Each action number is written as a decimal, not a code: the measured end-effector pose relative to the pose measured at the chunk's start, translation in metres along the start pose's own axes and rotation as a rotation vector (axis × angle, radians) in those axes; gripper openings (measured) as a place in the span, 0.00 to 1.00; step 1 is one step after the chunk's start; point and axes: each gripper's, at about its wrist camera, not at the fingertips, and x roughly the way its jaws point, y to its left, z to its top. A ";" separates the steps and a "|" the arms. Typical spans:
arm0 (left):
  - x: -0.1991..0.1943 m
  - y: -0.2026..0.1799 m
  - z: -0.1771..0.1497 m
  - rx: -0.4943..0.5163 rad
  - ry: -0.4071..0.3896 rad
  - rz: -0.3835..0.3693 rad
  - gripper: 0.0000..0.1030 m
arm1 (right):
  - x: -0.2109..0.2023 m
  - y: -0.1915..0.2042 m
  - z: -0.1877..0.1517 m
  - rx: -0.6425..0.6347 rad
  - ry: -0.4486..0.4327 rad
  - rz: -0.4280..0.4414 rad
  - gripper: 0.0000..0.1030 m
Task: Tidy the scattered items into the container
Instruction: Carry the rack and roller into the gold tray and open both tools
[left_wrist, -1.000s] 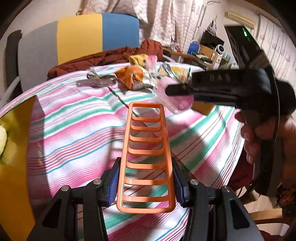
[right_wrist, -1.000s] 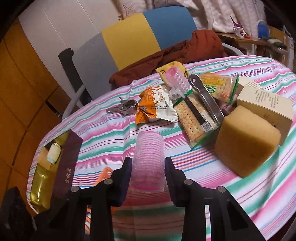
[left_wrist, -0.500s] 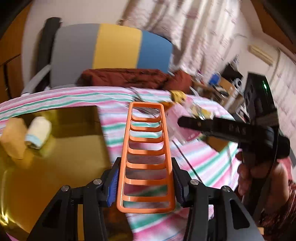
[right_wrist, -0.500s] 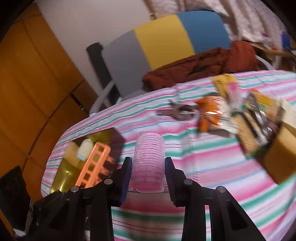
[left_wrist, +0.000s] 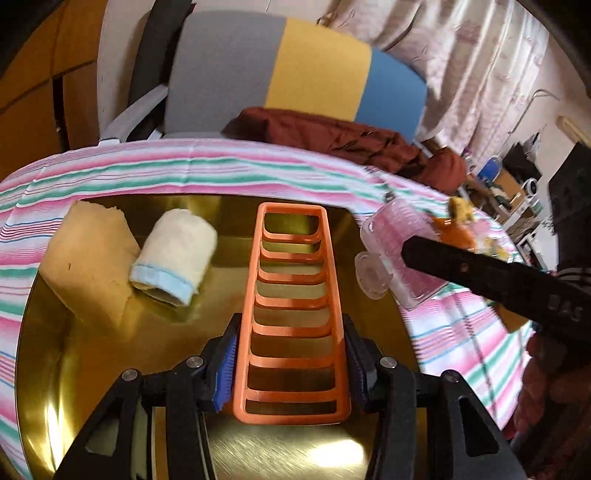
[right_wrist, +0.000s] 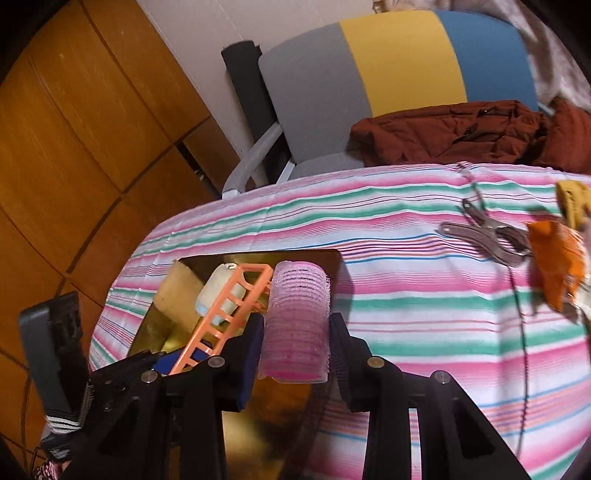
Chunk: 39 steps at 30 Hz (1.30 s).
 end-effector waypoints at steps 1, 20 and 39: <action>0.006 0.003 0.002 -0.005 0.013 0.008 0.48 | 0.007 0.002 0.002 -0.007 0.007 -0.006 0.35; 0.020 0.028 -0.001 -0.254 0.129 -0.042 0.58 | 0.071 0.015 0.031 0.057 0.064 0.063 0.38; 0.027 0.004 -0.016 -0.132 0.198 0.098 0.58 | -0.016 -0.012 -0.027 0.163 -0.066 0.116 0.58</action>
